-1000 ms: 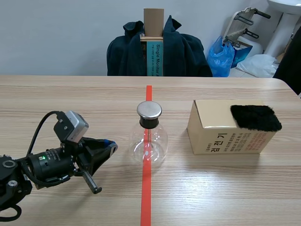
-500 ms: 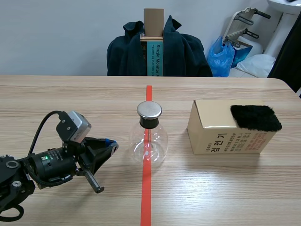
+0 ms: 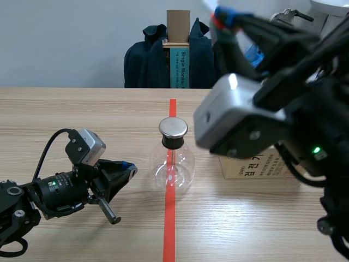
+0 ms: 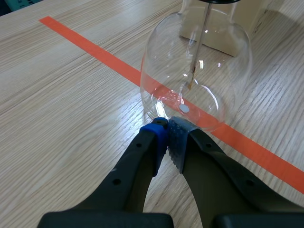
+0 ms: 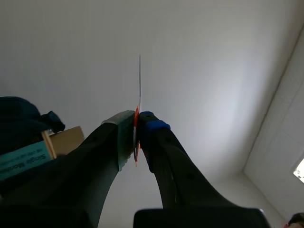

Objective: Do the electroscope experiment.
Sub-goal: 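Bring the plate to the electroscope and point at the metal foil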

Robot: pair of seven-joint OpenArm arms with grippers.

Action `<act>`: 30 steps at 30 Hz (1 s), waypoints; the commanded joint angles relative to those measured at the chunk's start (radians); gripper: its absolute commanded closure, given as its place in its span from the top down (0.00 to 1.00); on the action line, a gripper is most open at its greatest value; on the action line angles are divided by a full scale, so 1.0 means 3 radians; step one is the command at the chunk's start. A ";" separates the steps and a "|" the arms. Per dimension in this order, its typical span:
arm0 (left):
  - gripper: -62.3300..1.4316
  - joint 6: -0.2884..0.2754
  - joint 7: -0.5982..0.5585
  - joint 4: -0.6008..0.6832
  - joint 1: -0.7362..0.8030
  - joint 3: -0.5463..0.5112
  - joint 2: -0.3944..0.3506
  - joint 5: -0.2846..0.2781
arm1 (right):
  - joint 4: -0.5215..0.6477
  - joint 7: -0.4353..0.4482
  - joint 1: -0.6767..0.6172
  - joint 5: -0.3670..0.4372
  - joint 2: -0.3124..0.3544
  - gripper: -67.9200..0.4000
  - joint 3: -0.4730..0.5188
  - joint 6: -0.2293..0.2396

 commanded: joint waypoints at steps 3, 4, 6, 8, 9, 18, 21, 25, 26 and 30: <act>0.07 -0.0006 -0.0069 0.0055 -0.0046 -0.0005 0.0000 -0.0033 | -0.0258 -0.0031 0.0031 -0.0085 0.0024 0.02 -0.0027 -0.0041; 0.07 -0.0006 -0.0069 0.0055 -0.0046 -0.0005 0.0000 -0.0033 | -0.0334 -0.0038 0.0031 -0.0113 0.0011 0.02 -0.0043 -0.0041; 0.07 -0.0006 -0.0069 0.0055 -0.0046 -0.0005 0.0000 -0.0033 | -0.0482 -0.0062 0.0031 -0.0172 -0.0018 0.02 -0.0058 -0.0039; 0.07 -0.0006 -0.0069 0.0055 -0.0046 -0.0005 0.0000 -0.0033 | -0.0617 -0.0062 0.0031 -0.0193 -0.0023 0.02 -0.0061 -0.0041; 0.07 -0.0006 -0.0069 0.0055 -0.0046 -0.0005 0.0000 -0.0033 | -0.0679 -0.0062 0.0032 -0.0197 -0.0023 0.02 -0.0061 -0.0041; 0.07 -0.0006 -0.0069 0.0055 -0.0046 -0.0005 0.0000 -0.0033 | -0.1104 -0.0170 0.0037 -0.0224 -0.0023 0.02 -0.0060 -0.0041; 0.07 -0.0006 -0.0069 0.0055 -0.0046 -0.0005 0.0000 -0.0033 | -0.1233 -0.0170 0.0052 -0.0226 -0.0042 0.02 -0.0060 -0.0041; 0.07 -0.0006 -0.0070 0.0055 -0.0046 -0.0005 -0.0001 -0.0033 | -0.1375 -0.0146 0.0131 -0.0248 -0.0122 0.02 -0.0060 -0.0045; 0.07 -0.0006 -0.0069 0.0055 -0.0046 -0.0005 0.0000 -0.0033 | -0.1394 -0.0145 0.0155 -0.0247 -0.0137 0.02 -0.0060 -0.0050; 0.07 -0.0006 -0.0070 0.0055 -0.0046 -0.0005 0.0000 -0.0033 | -0.1405 -0.0144 0.0242 -0.0245 -0.0198 0.02 -0.0060 -0.0051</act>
